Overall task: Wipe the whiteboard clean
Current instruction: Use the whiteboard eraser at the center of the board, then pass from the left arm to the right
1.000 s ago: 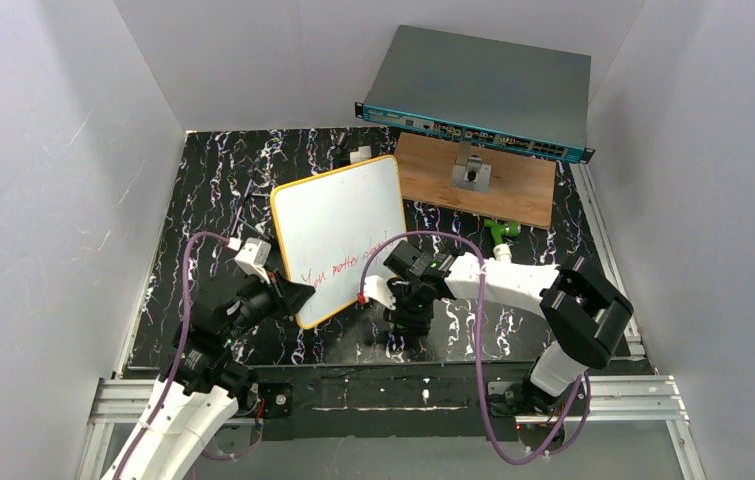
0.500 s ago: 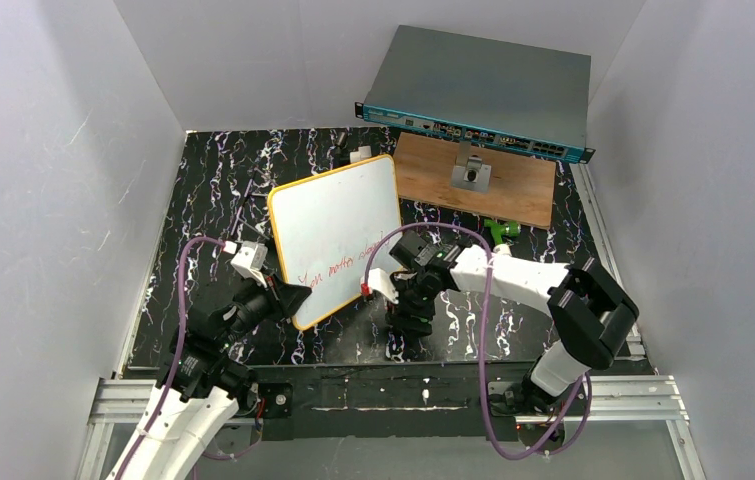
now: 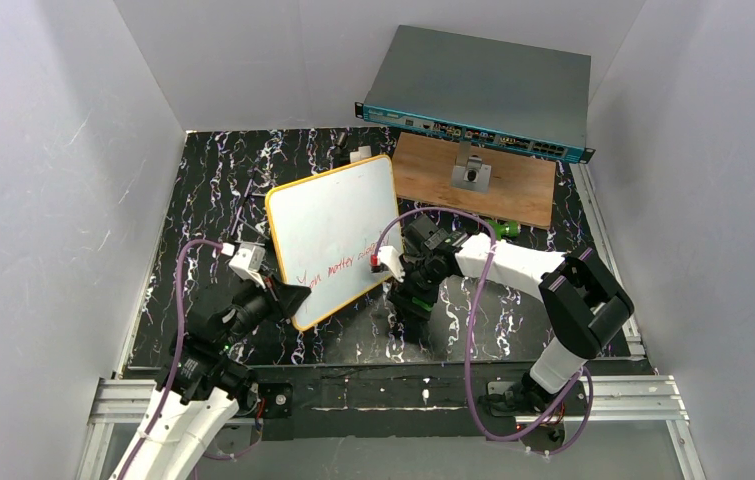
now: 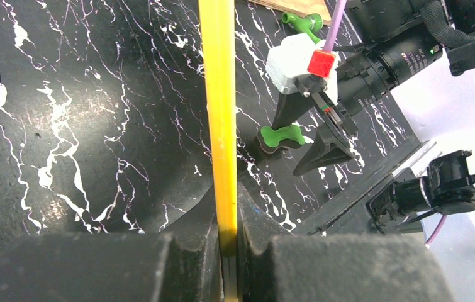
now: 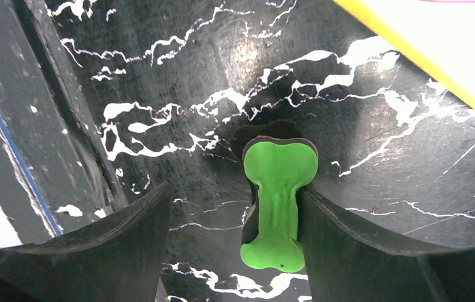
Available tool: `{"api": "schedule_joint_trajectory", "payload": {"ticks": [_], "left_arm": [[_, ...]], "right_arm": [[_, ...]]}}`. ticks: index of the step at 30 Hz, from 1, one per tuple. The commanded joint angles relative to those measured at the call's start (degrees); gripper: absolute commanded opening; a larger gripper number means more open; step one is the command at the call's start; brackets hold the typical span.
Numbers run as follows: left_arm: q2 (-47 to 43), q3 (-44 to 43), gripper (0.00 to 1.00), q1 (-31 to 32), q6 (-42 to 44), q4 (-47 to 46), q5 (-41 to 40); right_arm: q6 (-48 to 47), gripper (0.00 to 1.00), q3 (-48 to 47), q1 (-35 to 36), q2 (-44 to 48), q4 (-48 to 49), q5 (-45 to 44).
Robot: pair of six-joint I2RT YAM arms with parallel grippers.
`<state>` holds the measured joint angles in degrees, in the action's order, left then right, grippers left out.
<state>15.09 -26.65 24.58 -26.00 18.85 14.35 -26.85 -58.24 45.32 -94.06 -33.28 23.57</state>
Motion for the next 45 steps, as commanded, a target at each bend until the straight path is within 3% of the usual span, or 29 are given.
{"api": "schedule_joint_trajectory", "payload": {"ticks": [1,11,22,29,32,39,45], "left_arm": [[-2.33,-0.01,0.0,-0.06,-1.08,-8.48,0.08],[-3.66,3.94,0.0,-0.06,-8.24,-16.27,1.4],[-3.57,6.44,0.0,-0.05,-11.65,-17.85,3.25],[-4.82,6.78,0.0,-0.06,-11.92,-16.07,3.35],[-4.81,6.84,0.0,-0.06,-11.62,-16.06,3.03],[-2.17,5.23,0.0,-0.06,-8.97,-18.12,3.65],[2.75,2.75,0.0,-0.06,-6.81,-24.12,6.88]], "right_arm": [[5.27,0.77,0.28,-0.57,0.89,3.22,3.69],[20.28,0.81,-1.82,-3.51,-2.72,9.59,3.11],[23.99,0.82,-3.17,-4.67,-3.09,11.49,2.97],[24.76,0.83,-3.0,-9.81,1.42,12.06,5.19],[20.34,0.82,-4.35,-10.84,2.77,7.92,9.28],[-5.78,0.82,-10.08,-10.87,5.39,-13.17,21.5],[-14.52,0.84,-15.77,-10.87,12.81,-24.23,20.92]]}}
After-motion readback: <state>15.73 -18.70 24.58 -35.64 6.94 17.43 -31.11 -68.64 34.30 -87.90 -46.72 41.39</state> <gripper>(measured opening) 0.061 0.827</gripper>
